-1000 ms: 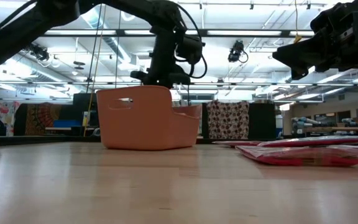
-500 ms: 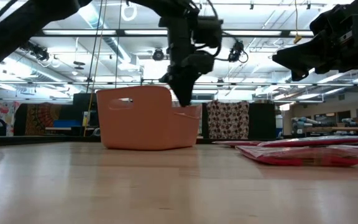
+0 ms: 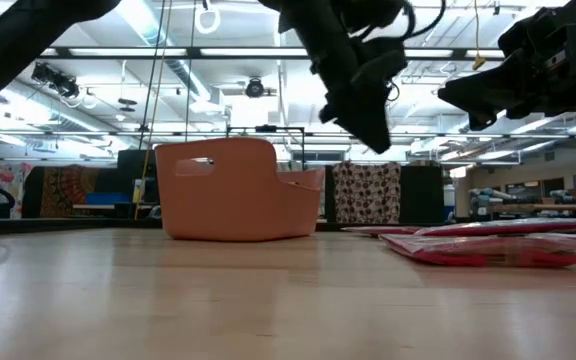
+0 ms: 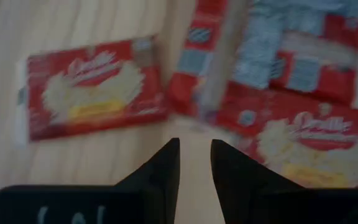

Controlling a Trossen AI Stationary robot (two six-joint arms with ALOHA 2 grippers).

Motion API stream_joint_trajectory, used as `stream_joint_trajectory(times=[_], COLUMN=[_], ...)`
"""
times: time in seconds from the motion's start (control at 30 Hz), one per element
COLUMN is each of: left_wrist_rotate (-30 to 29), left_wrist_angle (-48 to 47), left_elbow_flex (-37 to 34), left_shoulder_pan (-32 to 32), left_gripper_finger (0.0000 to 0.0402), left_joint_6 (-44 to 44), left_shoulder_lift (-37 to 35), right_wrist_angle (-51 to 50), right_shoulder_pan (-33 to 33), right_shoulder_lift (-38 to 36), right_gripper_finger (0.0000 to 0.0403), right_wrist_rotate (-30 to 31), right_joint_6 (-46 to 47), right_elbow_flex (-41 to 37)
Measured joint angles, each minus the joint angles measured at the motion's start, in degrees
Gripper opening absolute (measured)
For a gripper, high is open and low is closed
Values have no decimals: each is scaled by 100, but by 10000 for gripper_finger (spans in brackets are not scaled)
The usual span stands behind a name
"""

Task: Sort popcorn bags into baskets
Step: Put the red popcorn pack into the orange bin

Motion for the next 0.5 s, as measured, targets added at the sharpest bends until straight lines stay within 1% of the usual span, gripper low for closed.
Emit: stream_joint_trajectory(times=[0.1,0.2,0.33,0.43,0.5], left_wrist_rotate=[-3,-11,-365,-489,-568], left_wrist_angle=[346,415,432,397,331], left_elbow_flex=[-222,-299,-308,-314,-314], left_shoulder_pan=[-263,-529,-882,-1102,-1230], left_gripper_finger=[96,102,122,140,149], left_joint_6=[23,185,463,952,1520], left_shoulder_lift=[-2,29,184,361,481], right_wrist_angle=[-83,-159,-210,-276,-300], right_shoulder_pan=[0,0,0,-2,-2], right_shoulder_lift=[0,2,0,0,0], right_gripper_finger=[99,99,99,99,99], right_wrist_rotate=[182,437,544,590,588], right_joint_6=[-37,-122,-132,-107,-74], right_elbow_flex=[-2,-1,20,58,61])
